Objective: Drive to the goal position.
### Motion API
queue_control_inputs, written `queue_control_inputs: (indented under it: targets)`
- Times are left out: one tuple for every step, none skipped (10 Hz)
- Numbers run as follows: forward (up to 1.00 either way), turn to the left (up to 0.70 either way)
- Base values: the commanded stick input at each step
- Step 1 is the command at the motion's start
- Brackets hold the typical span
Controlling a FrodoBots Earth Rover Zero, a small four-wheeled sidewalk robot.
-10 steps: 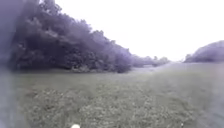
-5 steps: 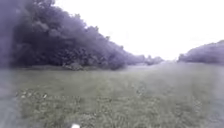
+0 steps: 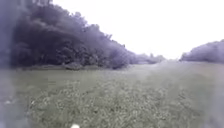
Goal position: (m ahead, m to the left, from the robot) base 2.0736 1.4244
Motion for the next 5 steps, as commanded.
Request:
queue_control_inputs:
  targets:
    - [0.70, 0.00]
    - [0.70, 0.00]
    - [0.70, 0.00]
    - [0.70, 0.00]
    - [0.70, 0.00]
